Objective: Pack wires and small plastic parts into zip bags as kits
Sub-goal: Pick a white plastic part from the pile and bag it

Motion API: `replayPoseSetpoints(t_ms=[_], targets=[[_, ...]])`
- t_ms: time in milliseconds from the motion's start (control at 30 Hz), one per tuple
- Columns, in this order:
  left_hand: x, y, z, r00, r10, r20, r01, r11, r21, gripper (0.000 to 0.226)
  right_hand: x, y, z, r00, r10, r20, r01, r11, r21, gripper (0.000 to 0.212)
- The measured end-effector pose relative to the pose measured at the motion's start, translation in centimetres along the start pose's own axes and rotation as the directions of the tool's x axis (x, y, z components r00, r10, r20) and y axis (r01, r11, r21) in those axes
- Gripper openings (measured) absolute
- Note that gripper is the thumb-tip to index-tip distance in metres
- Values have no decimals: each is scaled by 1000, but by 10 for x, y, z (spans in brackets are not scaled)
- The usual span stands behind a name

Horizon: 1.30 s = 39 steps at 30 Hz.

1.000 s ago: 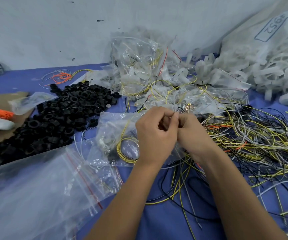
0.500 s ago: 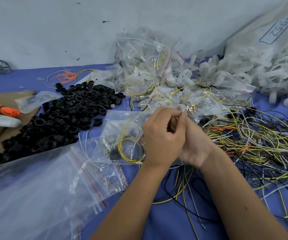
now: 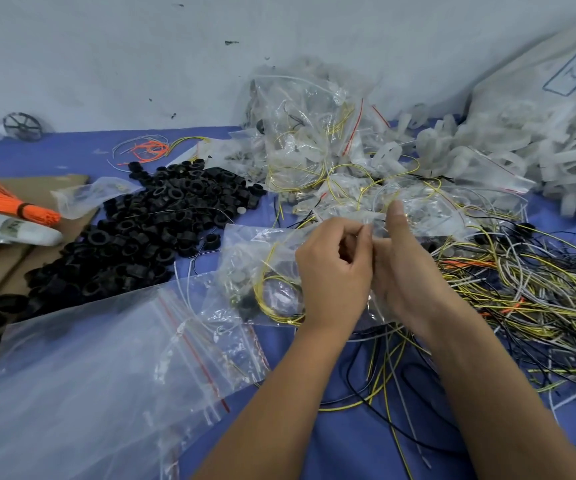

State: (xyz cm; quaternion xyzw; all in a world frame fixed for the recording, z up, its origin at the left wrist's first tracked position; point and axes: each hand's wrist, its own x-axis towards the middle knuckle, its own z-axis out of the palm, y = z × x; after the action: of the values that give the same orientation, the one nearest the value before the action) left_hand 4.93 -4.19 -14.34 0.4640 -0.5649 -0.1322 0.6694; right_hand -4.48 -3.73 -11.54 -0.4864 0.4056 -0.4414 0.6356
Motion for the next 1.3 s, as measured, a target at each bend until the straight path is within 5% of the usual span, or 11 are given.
replayPoseSetpoints(t_ms=[100,233,300,400,567,633,733,867,1133,1300], targets=[[-1,2,1,999,46,-5,-46,999,10,17,-3,0,6,994,60,93,-80,973,218,79],[0,0,1,999,49,-8,-48,999,6,17,-3,2,8,989,103,110,-127,962,241,73],[0,0,2,1000,20,-8,-21,1000,-9,20,0,6,8,999,36,-14,-34,993,112,64],[1,-1,2,999,-35,7,35,999,-38,24,5,10,6,963,-161,-217,77,934,-349,68],[1,-5,3,992,-121,32,121,993,-14,30,10,19,1,999,33,-6,-33,994,-102,58],[2,-8,4,983,-172,63,173,985,-1,31,9,14,0,993,19,-120,-46,972,-231,62],[5,-13,6,962,-246,116,241,969,58,29,12,0,-6,920,-224,-323,32,861,-507,61],[16,-13,14,945,-281,168,241,944,226,20,31,-24,-25,815,-356,-456,99,862,-497,36],[63,6,65,964,-104,244,21,948,319,22,97,-80,-104,678,-579,-454,-131,512,-849,27],[92,3,102,948,4,318,-139,903,406,16,145,-86,-139,729,-612,-306,-248,181,-952,21]])
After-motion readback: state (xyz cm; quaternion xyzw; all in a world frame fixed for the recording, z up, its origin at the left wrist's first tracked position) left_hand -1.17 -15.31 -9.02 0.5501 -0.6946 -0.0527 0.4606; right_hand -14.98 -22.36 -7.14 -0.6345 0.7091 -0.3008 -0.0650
